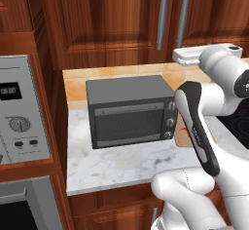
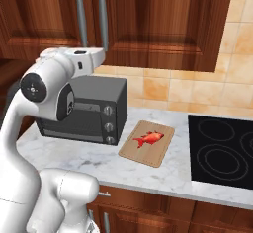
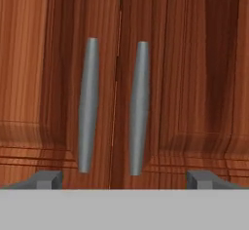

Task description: Open the cabinet, retrieve the rolling pin, and place it next to the meat on the cutting board to prepare for tenderizing.

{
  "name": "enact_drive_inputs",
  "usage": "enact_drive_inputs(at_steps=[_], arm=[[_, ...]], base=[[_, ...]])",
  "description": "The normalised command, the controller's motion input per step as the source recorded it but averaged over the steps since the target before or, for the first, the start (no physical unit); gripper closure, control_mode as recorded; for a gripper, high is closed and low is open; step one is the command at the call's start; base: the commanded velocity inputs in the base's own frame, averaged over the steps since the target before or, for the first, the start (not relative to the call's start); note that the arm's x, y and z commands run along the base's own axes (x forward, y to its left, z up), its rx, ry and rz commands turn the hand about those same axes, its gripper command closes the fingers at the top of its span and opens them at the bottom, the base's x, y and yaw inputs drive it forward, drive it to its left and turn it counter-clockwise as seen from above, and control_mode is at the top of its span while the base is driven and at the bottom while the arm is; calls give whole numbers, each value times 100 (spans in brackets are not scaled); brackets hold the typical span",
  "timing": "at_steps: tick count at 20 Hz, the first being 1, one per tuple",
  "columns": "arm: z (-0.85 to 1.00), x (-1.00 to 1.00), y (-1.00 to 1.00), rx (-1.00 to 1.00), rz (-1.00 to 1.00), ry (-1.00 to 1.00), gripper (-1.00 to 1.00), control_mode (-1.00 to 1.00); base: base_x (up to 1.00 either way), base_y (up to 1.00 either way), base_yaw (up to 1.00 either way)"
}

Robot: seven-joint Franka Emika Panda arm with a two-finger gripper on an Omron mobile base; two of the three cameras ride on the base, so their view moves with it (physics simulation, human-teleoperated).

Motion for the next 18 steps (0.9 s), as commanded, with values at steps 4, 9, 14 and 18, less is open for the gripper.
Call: enact_drive_inputs(at_steps=[4,9,14,18], arm=[[0,37,-6,0,-3,0,-100,-100],[0,41,-15,0,-5,0,-100,-100],[0,44,-9,0,-1,-3,-100,-100],[-7,24,-3,0,0,-7,-100,-100]], base=[[0,0,0],[0,0,0],[0,0,0],[0,0,0]])
